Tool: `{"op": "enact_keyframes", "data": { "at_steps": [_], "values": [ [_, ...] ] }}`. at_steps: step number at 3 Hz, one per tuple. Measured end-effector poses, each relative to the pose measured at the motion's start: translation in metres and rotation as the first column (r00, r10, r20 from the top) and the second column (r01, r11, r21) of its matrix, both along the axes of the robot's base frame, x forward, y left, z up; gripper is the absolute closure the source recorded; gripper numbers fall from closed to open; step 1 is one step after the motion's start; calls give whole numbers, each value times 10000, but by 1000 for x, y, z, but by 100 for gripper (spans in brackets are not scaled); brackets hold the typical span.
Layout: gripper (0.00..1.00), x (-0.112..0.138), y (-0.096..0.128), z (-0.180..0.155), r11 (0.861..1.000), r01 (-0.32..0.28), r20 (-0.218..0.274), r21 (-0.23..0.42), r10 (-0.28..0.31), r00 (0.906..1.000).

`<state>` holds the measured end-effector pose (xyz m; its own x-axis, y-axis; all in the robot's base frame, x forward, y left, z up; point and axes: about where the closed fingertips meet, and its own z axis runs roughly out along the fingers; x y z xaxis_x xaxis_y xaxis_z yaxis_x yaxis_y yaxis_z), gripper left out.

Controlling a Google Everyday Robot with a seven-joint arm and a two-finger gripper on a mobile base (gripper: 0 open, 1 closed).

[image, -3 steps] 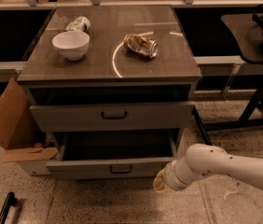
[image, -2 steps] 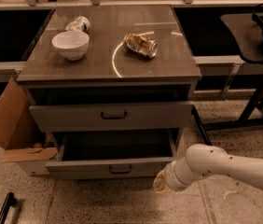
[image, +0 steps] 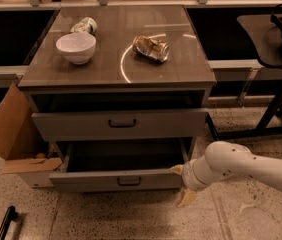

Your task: Open middle drawer

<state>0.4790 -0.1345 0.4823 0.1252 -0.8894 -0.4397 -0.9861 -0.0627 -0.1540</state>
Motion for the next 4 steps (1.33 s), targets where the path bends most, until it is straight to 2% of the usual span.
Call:
{"op": "enact_keyframes", "data": {
  "at_steps": [1,2,3,4],
  "values": [
    [0,21,-6,-13,9998,69,-311,-198,-75,9995],
    [0,37,-4,-44,9998,-48,-1053,-183,29,9944],
    [0,44,0,-74,9998,-170,-1797,-105,148,9836],
    [26,38,7,-73,9994,-257,-1607,-251,213,9868]
  ]
}}
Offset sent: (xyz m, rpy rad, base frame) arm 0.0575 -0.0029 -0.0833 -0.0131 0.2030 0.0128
